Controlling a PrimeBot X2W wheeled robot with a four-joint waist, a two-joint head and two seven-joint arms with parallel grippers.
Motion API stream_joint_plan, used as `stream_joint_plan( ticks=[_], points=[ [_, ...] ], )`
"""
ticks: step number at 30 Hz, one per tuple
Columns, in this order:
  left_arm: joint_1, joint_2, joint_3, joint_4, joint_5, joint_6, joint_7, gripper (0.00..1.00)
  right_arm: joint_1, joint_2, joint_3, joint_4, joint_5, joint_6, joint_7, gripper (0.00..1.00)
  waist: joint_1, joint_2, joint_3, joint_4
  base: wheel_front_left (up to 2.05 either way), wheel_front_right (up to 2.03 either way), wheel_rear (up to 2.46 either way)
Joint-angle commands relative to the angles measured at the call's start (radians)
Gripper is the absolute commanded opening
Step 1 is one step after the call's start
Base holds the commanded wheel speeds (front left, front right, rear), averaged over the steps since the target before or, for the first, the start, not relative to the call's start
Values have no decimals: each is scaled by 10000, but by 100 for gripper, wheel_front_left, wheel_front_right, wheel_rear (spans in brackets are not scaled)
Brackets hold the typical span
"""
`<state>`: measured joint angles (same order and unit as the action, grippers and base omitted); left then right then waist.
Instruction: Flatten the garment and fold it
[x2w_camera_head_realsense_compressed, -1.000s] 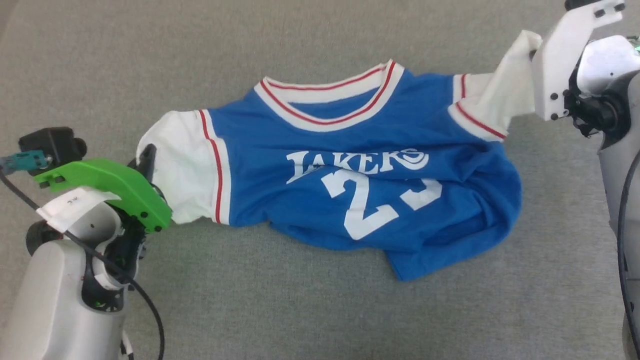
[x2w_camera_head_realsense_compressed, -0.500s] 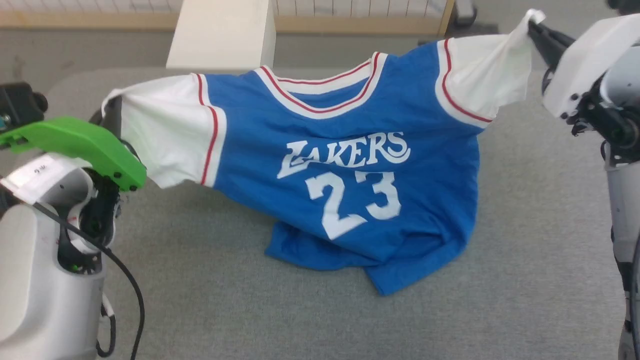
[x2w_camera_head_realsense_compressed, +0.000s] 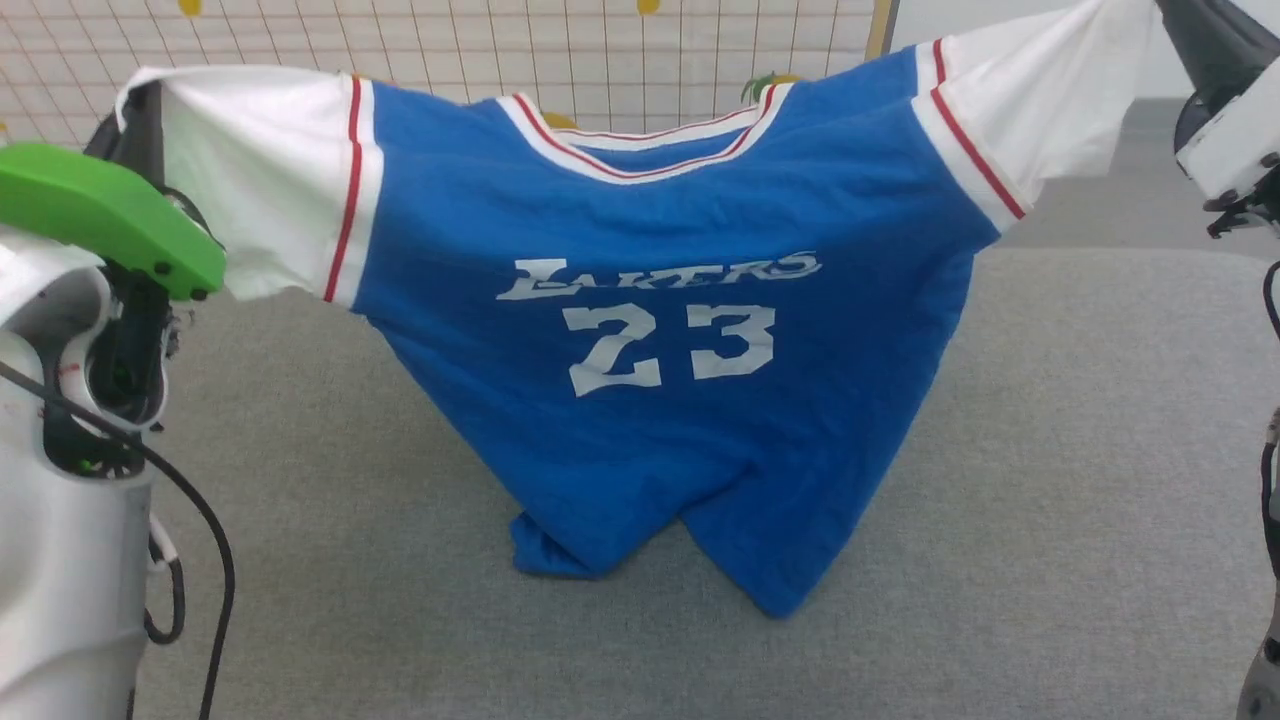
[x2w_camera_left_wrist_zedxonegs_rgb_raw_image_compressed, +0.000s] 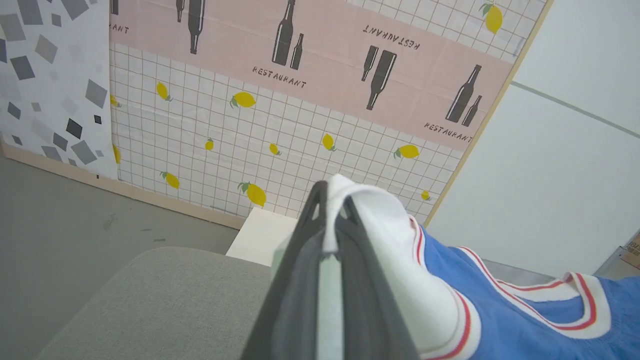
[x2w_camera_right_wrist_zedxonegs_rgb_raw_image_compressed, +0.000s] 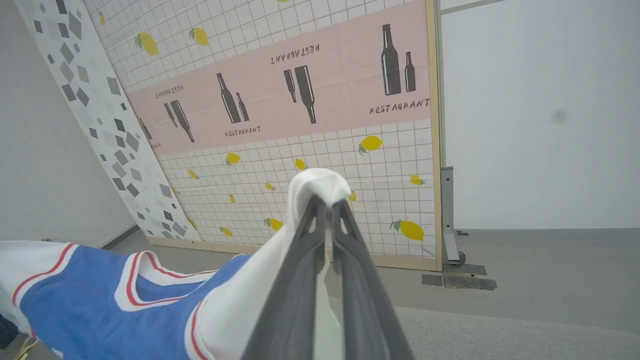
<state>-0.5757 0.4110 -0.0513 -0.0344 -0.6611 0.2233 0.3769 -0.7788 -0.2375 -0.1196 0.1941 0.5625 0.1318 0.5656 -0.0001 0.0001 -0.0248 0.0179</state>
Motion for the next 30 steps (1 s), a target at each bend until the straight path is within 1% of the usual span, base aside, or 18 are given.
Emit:
stream_joint_plan(
  ticks=[1, 5, 7, 10, 14, 17, 22, 30],
  points=[
    [-292, 74, -34, 131, 38, -120, -40, 0, 55, 100, -54, -27, 17, -11, 108, 0, 1, -1, -8, -20, 0, 0, 0],
    [-1002, 189, -280, 741, 196, -372, -51, 0, -460, 308, -114, 156, -185, -11, 476, 0, 1, -1, 307, 5, 0, 0, 0],
    [-1556, 201, -396, 1250, 232, -576, -128, 0, -923, 429, -160, 406, -340, -11, 580, 0, 1, -1, 541, 31, 0, 0, 0],
    [-2570, 190, -570, 2169, 344, -877, -338, 0, -1879, 513, -129, 952, -804, -11, 628, 0, 1, -1, 983, 73, 0, 0, 0],
    [-4062, 132, -764, 3258, 573, -1148, -696, 0, -3412, 628, -123, 1746, -1467, -11, 505, 0, 1, -1, 1745, 137, 0, 0, 0],
    [-5201, 54, -864, 3935, 769, -1298, -1115, 0, -4561, 686, -185, 2409, -2046, -11, 237, 0, 1, -1, 2306, 185, 0, 0, 0],
    [-7065, -112, -1091, 4816, 1185, -1622, -2129, 0, -6427, 976, -547, 3402, -3035, -11, -661, 0, 1, -1, 3271, 216, 0, 0, 0],
    [-9030, -251, -1310, 5898, 1758, -1852, -3728, 0, -8521, 1268, -1030, 4619, -4061, -11, -2206, 0, 1, -1, 4583, 110, 0, 0, 0]
  ],
)
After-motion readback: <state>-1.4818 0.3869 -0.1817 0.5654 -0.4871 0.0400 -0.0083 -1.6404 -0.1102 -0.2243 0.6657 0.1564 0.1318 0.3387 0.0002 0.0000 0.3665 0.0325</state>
